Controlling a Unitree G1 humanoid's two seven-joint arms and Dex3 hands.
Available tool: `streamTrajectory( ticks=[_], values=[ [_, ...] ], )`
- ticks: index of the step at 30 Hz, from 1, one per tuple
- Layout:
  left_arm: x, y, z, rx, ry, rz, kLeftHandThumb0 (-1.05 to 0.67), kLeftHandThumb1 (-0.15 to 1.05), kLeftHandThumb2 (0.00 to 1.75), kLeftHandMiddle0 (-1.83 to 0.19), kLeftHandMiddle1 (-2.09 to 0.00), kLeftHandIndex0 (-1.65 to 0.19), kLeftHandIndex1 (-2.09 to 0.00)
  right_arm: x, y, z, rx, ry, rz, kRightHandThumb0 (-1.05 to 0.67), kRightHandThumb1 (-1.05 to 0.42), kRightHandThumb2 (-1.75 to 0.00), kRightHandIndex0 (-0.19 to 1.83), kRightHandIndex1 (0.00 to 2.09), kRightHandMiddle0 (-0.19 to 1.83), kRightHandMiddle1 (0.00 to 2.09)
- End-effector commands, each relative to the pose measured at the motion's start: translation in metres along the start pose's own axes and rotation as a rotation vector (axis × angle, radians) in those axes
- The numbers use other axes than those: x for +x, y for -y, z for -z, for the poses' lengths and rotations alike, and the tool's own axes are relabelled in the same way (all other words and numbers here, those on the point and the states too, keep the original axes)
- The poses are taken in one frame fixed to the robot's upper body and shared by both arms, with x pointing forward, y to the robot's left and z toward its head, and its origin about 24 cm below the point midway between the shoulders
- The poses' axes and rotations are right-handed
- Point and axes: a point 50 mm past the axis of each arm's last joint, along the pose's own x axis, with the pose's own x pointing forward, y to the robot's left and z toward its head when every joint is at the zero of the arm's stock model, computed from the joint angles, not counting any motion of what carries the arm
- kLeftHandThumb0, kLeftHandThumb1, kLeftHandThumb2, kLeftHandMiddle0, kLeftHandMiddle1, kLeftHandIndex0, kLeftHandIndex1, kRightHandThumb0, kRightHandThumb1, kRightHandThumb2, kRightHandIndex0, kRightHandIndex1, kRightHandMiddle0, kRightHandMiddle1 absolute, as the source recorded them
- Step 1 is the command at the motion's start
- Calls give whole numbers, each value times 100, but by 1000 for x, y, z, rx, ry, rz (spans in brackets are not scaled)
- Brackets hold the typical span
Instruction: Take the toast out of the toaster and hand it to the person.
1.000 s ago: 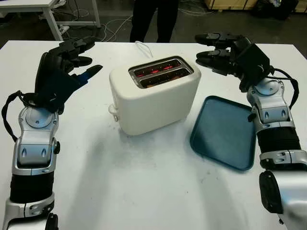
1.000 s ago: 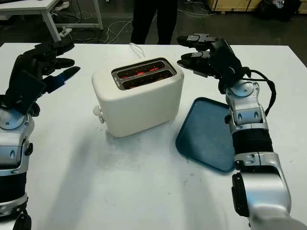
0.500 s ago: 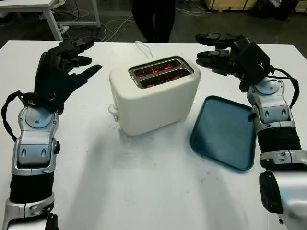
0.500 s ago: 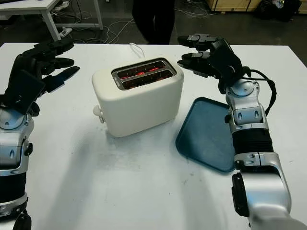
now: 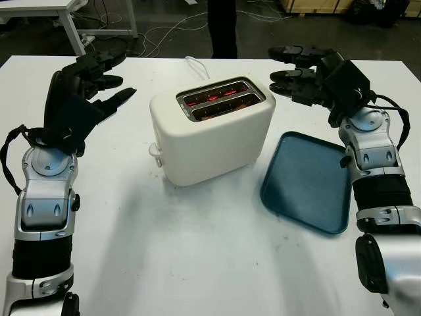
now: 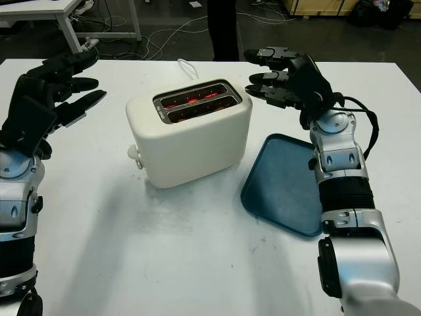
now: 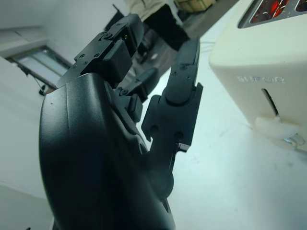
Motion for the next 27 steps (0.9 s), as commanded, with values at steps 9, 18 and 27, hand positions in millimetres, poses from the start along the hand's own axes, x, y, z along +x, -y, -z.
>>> streamTrajectory(
  ticks=[9, 18, 27],
  values=[
    [-2, 0, 5, -1, -5, 23, 2, 89, 13, -38, -68, -60, -4, -2, 1, 3, -10, 15, 13, 27, -92, -27, 70, 23, 72, 1],
    [-3, -1, 5, -15, -4, -4, -12, 88, 9, -44, -70, -65, -6, -1, 5, 4, -34, 33, 46, 11, -90, -10, 75, 24, 76, 2],
    [-3, 0, 6, -11, -5, 5, -18, 90, 6, -48, -71, -67, -7, 0, 8, 7, -17, 37, 50, -12, -89, -2, 85, 28, 81, 4]
  ],
)
